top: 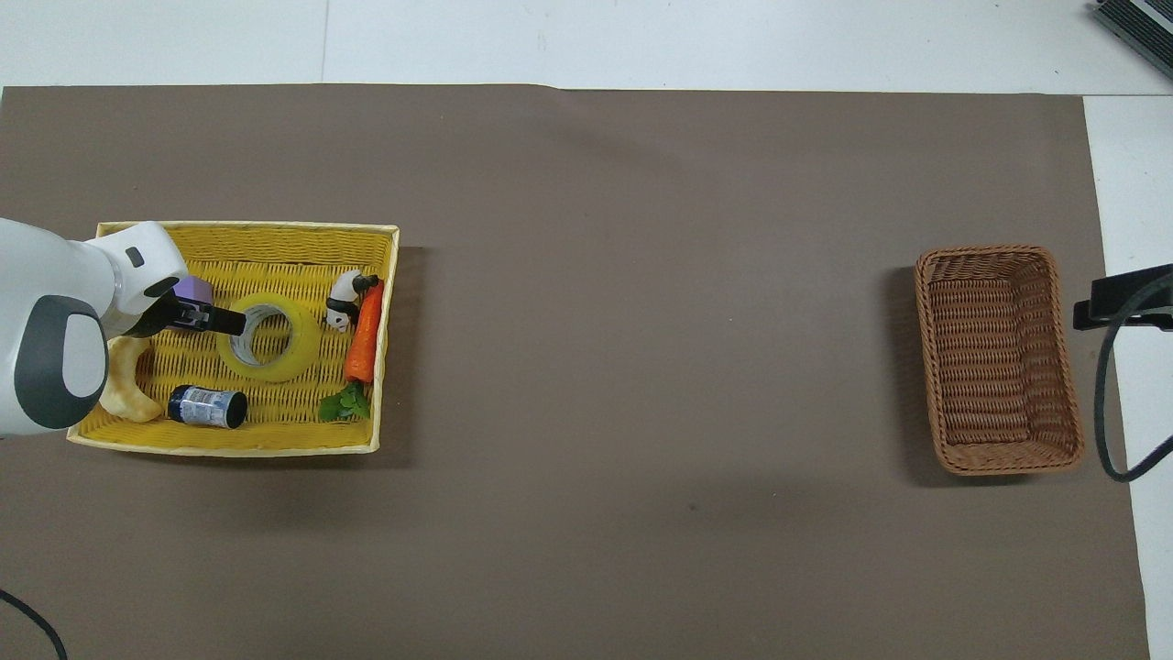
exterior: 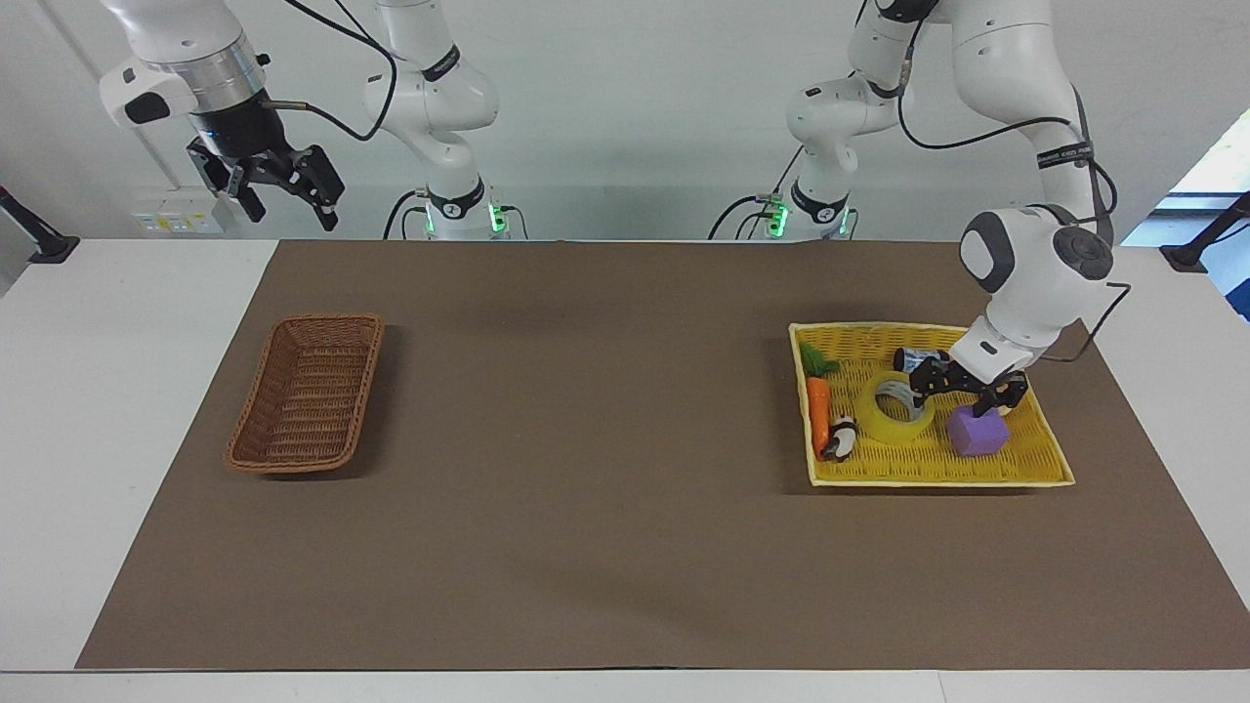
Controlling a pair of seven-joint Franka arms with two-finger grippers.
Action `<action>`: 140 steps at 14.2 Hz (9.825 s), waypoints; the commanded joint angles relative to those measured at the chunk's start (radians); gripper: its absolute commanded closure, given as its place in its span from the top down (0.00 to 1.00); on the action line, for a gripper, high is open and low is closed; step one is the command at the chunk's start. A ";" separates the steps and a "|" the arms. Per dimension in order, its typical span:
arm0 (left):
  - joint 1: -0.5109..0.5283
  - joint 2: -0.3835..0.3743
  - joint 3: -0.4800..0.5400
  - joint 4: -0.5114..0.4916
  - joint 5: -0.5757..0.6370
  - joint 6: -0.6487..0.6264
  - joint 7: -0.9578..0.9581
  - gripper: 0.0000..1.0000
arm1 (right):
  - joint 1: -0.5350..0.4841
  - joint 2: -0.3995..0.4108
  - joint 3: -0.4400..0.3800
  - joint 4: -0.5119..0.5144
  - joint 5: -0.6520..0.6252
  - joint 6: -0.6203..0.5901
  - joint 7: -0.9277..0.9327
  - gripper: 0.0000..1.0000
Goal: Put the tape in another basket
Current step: 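Lower the left gripper and grasp the tape roll's rim, then lift the tape with the left gripper while the right gripper approaches, then grasp the tape rim with the right gripper beside the left gripper, then open the left gripper and release the tape to the right gripper, then carry the tape to the basket with the right gripper while the left retracts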
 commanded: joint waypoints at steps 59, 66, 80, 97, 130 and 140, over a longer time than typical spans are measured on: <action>-0.491 -0.150 -0.006 0.231 -0.102 -0.378 -0.963 0.00 | 0.292 0.084 0.041 -0.143 0.279 0.298 0.093 1.00; -0.609 -0.149 -0.007 0.241 -0.194 -0.286 -1.065 0.00 | 0.378 0.103 0.041 -0.225 0.346 0.335 0.083 1.00; -0.687 -0.113 -0.019 0.244 -0.210 -0.187 -1.151 0.00 | 0.344 0.074 0.040 -0.342 0.548 0.435 -0.091 1.00; -0.686 -0.123 -0.047 0.265 -0.210 -0.191 -1.202 0.00 | 0.334 0.043 0.035 -0.408 0.642 0.559 -0.170 1.00; -0.549 -0.173 -0.041 0.274 -0.204 -0.405 -0.931 1.00 | -0.014 0.025 0.029 -0.373 0.412 0.327 -0.409 0.00; -0.207 -0.166 -0.041 0.273 -0.084 -0.510 -0.506 1.00 | -0.297 0.173 0.029 -0.422 0.138 0.481 -0.653 0.00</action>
